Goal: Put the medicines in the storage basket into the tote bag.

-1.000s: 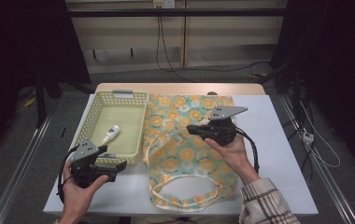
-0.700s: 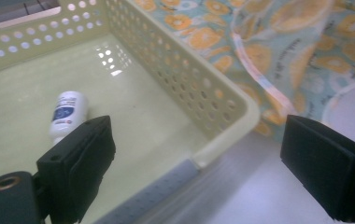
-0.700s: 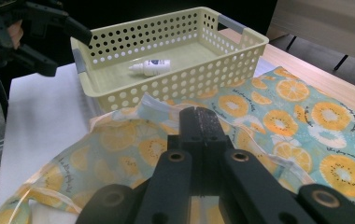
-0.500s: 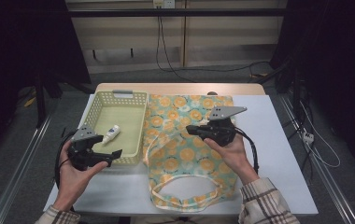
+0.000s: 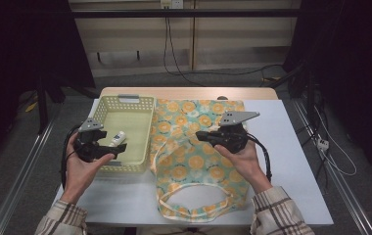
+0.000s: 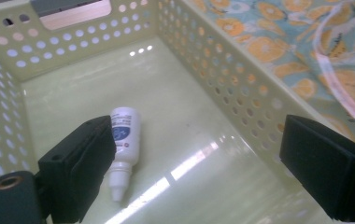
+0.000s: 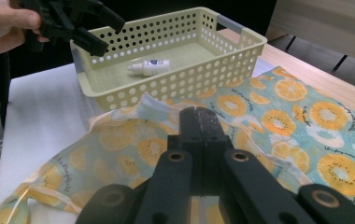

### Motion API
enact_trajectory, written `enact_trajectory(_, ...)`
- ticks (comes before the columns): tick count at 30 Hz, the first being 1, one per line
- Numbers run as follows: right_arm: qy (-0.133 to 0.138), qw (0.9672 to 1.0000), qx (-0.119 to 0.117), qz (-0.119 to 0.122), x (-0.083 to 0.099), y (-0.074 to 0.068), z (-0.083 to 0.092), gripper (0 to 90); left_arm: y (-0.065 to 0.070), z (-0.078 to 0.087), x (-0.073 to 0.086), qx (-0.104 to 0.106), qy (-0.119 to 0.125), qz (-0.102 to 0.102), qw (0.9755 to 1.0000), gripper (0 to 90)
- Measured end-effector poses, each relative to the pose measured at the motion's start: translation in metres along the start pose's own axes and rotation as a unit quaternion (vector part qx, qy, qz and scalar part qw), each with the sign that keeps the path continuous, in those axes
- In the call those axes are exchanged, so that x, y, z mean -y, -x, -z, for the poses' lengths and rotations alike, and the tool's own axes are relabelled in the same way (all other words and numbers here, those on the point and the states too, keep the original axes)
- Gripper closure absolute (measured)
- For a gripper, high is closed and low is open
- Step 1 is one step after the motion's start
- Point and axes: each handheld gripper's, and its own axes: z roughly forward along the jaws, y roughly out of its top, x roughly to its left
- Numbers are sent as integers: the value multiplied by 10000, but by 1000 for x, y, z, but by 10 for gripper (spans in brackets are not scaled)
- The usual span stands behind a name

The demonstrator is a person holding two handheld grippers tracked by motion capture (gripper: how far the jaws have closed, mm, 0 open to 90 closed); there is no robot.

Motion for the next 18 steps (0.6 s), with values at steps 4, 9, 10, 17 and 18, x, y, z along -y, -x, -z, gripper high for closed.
enact_trajectory(4, -5, 10000, -8, -6, 0, 0, -1, 900, -3, -6, -7, -55, -79, -70, 9999, 102)
enact_trajectory(9, -11, 10000, -15, 2, 0, 0, -1, 900, -10, -19, -15, 28, -174, -96, 9998, 149)
enact_trajectory(10, -6, 10000, -19, 2, 0, 0, -1, 900, -11, -21, -16, -8, -231, -149, 9996, 149)
enact_trajectory(17, -34, 10000, -51, -5, 1, 0, -4, 900, -20, -38, -20, -74, -342, -126, 9993, 169)
enact_trajectory(18, -40, 10000, -54, -2, 1, 0, -4, 900, -22, -39, -21, -121, -390, -166, 9990, 171)
